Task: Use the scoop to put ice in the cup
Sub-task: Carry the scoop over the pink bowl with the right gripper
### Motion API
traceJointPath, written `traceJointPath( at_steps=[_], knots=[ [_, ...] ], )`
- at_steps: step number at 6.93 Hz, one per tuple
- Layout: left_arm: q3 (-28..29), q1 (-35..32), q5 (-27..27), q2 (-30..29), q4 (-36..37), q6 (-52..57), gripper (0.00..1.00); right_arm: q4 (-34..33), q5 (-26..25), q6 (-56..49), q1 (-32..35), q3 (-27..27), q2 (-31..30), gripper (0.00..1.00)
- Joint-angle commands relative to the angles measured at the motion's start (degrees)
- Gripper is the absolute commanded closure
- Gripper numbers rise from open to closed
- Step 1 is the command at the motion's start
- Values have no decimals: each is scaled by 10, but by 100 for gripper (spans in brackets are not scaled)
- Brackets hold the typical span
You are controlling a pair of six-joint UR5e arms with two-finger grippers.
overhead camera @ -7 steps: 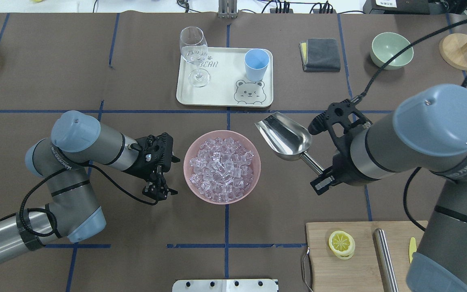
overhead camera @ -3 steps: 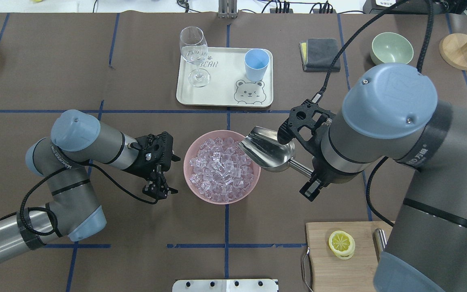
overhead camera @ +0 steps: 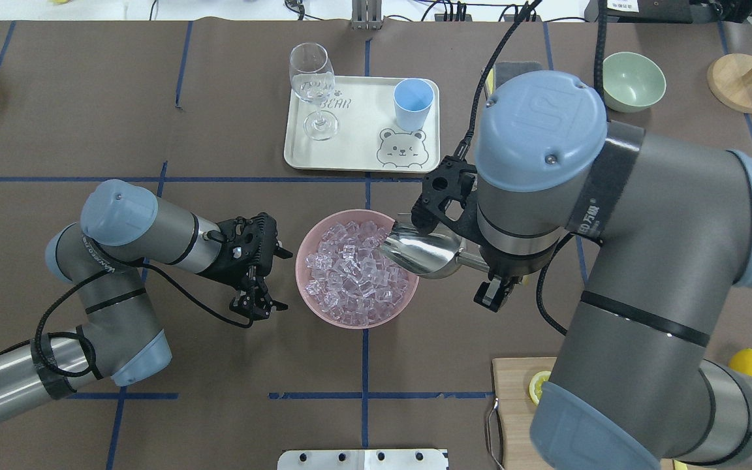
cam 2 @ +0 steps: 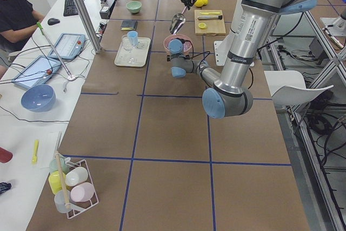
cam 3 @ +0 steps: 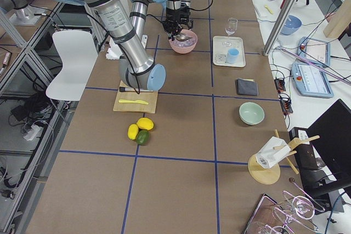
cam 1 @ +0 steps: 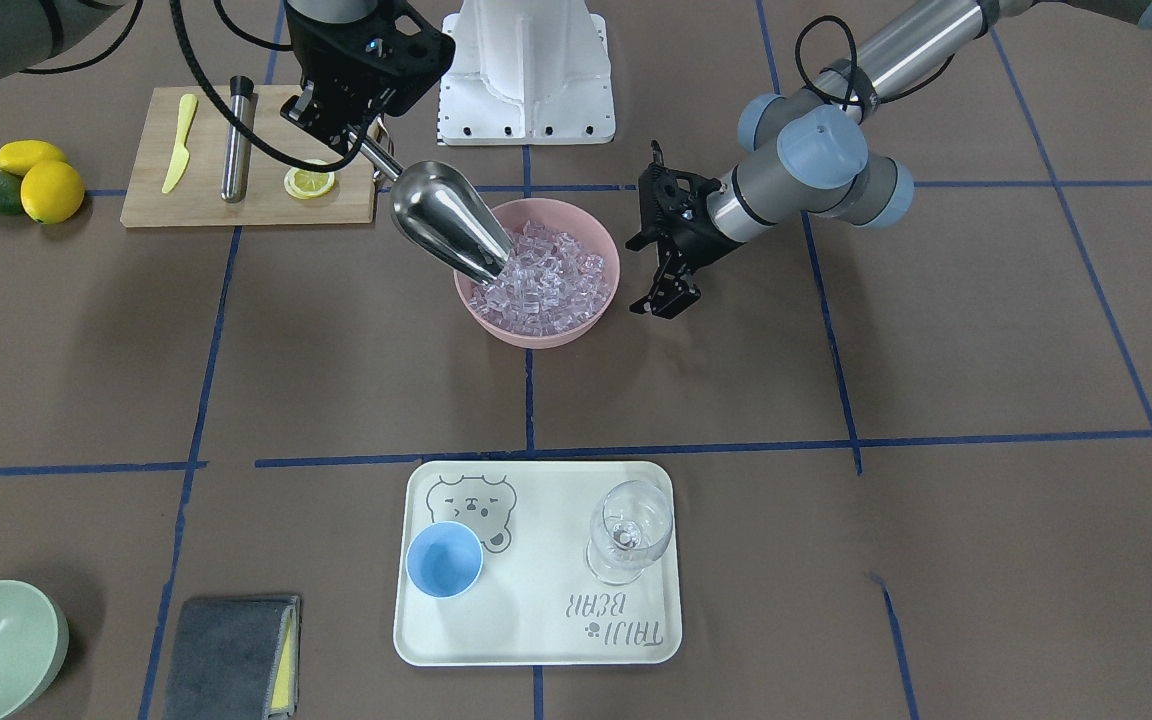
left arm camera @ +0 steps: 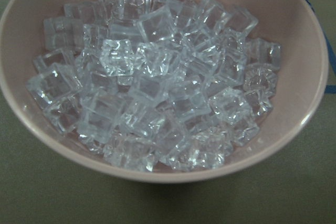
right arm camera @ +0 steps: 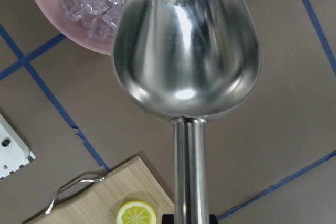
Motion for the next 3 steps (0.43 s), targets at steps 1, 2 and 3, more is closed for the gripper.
traceJointPath(
  at_steps=[1, 2, 3],
  knots=[
    [10, 0, 0, -1, -1, -2, 0, -85, -42, -63, 0, -52, 71, 100],
    [11, 0, 0, -1, -1, -2, 0, -97, -51, -87, 0, -85, 97, 100],
    [13, 1, 0, -2, -1, -6, 0, -99, -59, -111, -2, -104, 101, 100]
  ],
)
